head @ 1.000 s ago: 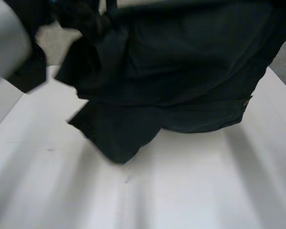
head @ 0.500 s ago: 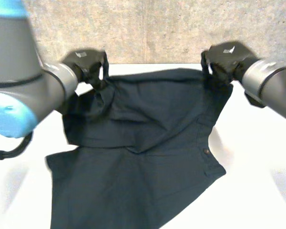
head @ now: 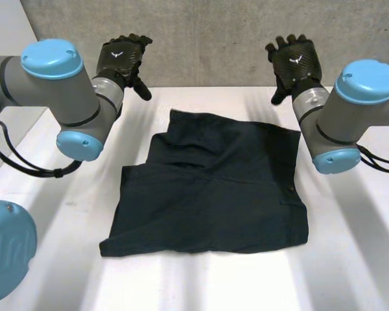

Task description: Fold the shorts.

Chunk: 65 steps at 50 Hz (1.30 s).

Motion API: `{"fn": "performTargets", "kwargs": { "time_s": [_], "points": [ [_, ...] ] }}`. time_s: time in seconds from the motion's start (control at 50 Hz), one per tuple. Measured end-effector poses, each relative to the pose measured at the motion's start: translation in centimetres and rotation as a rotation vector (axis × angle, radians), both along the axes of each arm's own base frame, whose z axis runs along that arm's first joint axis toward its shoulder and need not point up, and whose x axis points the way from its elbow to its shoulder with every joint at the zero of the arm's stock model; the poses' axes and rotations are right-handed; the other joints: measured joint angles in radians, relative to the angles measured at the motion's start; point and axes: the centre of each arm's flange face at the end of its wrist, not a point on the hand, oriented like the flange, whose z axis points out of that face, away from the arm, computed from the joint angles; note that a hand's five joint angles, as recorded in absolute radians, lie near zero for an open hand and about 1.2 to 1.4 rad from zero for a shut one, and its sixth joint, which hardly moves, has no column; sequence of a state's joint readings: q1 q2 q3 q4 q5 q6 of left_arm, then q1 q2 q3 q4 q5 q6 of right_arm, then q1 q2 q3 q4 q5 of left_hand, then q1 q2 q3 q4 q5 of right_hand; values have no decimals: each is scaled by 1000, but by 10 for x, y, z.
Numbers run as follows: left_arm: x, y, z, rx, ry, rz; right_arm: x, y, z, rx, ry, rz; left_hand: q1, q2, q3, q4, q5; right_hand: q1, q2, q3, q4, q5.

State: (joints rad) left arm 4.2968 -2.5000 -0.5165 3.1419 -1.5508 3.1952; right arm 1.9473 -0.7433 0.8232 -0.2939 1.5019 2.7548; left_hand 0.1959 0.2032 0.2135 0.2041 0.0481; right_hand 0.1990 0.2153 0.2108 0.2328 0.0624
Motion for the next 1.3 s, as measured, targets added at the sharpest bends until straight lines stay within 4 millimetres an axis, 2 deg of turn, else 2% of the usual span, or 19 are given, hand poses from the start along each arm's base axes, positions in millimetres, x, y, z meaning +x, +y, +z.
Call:
{"fn": "performTargets", "kwargs": {
  "time_s": [0.02,0.1,0.16,0.2,0.24,0.36,0.42,0.44,0.52,0.54,0.6,0.72,0.84,0.96,1.14,1.18,1.26,1.28,1.3],
  "points": [
    [1,8,6,10,-6,-6,-3,10,0,68,26,3,0,0,0,0,0,0,0,0,0,0],
    [5,19,11,30,-16,-9,-8,22,3,131,50,-1,0,0,0,0,0,0,0,0,0,0],
    [19,50,17,104,-51,-12,-23,54,9,244,93,-4,0,0,0,0,0,0,0,0,0,0],
    [25,64,17,136,-66,-13,-28,67,11,282,109,2,1,0,0,0,0,0,0,0,0,0],
    [35,87,12,193,-92,-15,-38,93,8,360,140,23,4,3,2,2,0,0,0,0,0,0],
    [60,149,-15,326,-200,-24,-61,146,-8,535,190,104,122,106,90,104,87,82,116,118,93,88],
    [64,160,-22,348,-230,-30,-64,153,-11,559,193,118,141,125,112,127,108,138,178,179,155,142],
    [71,185,-39,393,-305,-50,-74,173,-23,641,200,156,143,137,125,137,121,254,315,314,292,267],
    [77,220,-63,456,-412,-94,-84,194,-40,734,197,187,143,138,125,137,121,299,370,372,348,320],
    [77,220,-63,456,-412,-94,-84,194,-40,734,197,187,143,138,125,137,121,299,370,372,348,320],
    [81,242,-82,503,-473,-126,-91,209,-59,786,199,206,143,138,125,137,121,288,356,358,336,312],
    [82,247,-101,533,-501,-133,-93,217,-79,763,212,220,143,138,125,137,121,250,306,310,289,283],
    [83,234,-115,534,-501,-95,-92,215,-98,727,223,219,149,145,133,145,128,246,304,307,286,282],
    [82,226,-119,516,-497,-66,-91,210,-107,711,226,213,230,217,205,215,198,246,304,307,286,282],
    [78,214,-117,462,-485,-49,-89,193,-114,646,228,176,544,524,507,518,492,273,331,336,317,314],
    [77,212,-117,456,-485,-49,-89,190,-115,639,231,168,593,567,555,565,539,337,413,415,386,365],
    [76,209,-117,448,-486,-48,-89,183,-117,620,243,147,904,894,870,884,856,489,605,606,567,529],
    [76,208,-117,447,-486,-46,-89,180,-117,612,248,136,932,948,932,942,908,692,886,861,856,804],
    [76,207,-116,445,-486,-44,-89,178,-116,604,252,128,932,948,932,942,908,714,934,920,918,849]
  ]
}}
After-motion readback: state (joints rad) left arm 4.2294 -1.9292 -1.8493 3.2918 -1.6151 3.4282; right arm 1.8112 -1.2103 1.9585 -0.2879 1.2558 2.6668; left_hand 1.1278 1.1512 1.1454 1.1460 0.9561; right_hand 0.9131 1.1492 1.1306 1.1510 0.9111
